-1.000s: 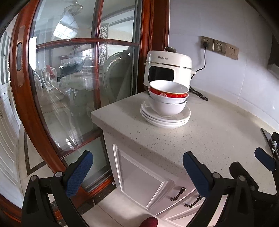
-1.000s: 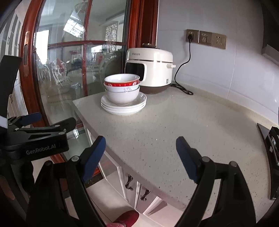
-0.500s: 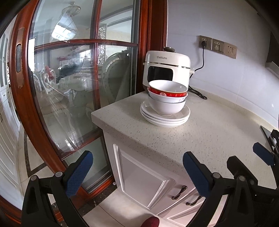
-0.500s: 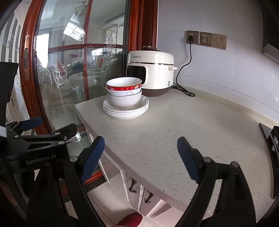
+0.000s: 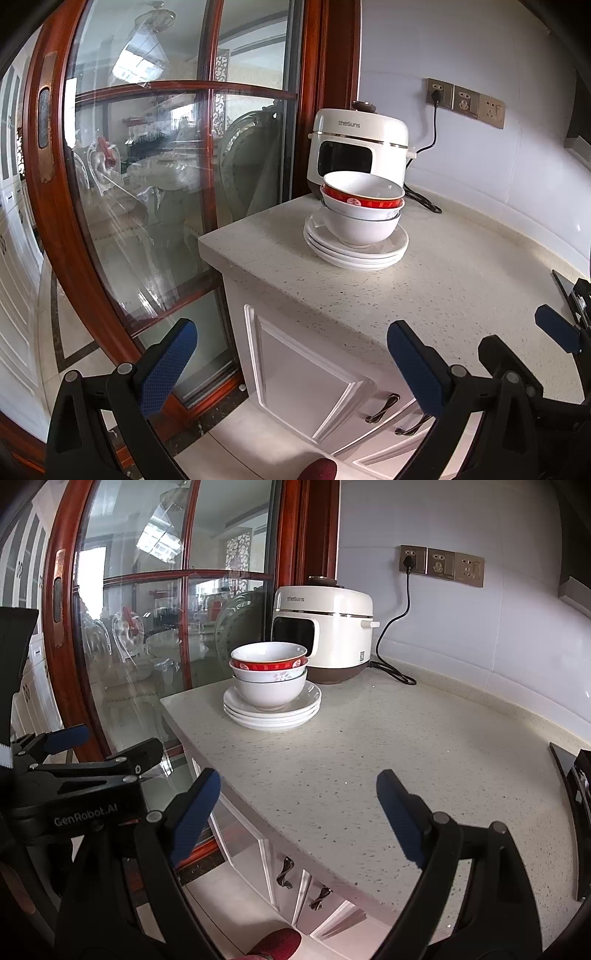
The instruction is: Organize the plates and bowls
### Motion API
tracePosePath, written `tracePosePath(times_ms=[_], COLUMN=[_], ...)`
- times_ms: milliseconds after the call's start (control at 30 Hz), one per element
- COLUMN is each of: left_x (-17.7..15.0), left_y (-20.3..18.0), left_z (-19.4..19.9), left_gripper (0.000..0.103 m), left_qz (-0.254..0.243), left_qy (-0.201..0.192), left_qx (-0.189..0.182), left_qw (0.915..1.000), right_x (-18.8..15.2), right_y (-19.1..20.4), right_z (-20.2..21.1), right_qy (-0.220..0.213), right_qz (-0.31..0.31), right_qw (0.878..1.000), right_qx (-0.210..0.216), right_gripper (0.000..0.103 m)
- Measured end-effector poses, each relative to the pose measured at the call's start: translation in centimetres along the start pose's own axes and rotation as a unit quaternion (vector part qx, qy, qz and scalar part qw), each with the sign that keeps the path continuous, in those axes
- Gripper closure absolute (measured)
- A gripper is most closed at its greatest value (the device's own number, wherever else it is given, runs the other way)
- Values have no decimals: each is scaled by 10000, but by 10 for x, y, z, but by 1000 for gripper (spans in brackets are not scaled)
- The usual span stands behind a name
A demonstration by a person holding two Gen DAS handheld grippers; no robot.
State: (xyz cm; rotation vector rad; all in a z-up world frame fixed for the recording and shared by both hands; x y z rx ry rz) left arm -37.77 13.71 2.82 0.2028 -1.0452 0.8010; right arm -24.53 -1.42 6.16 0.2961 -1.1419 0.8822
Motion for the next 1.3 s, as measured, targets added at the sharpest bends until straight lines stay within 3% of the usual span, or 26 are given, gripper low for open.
tracePosePath(times_ms=[1300], left_x=[-7], left_y=[-10], left_z=[1], left_gripper=[0], left_qz=[-170], left_qy=[75], left_qx=[140], left_qw=[9997], right_x=[-4], right_y=[-3], right_z=[2], right_qy=[120], right_qz=[-110], right_qw=[9999], right_qx=[-58], right_gripper=[13])
Point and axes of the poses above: each gripper's, at about its wrist camera, not at the fingertips, and z roughly against the way its jaws point, y to its left, x to its top, the point moved 1 cm from there along -z, roughly the way its jaws point, and after that the axes turned 10 degrees about z, right-handed, at the moved point
